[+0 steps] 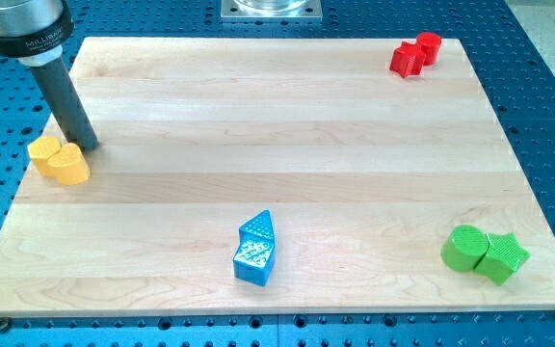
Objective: Go to the right side of the board
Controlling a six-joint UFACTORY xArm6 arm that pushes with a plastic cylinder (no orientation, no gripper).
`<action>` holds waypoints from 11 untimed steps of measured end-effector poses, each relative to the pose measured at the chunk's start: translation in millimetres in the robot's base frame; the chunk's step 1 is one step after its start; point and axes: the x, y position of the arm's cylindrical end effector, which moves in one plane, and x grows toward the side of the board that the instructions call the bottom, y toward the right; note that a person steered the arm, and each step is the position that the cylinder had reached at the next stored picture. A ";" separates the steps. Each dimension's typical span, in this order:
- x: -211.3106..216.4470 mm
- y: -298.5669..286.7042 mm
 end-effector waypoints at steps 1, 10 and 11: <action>2.8 6.1; 4.9 99.8; 4.9 99.8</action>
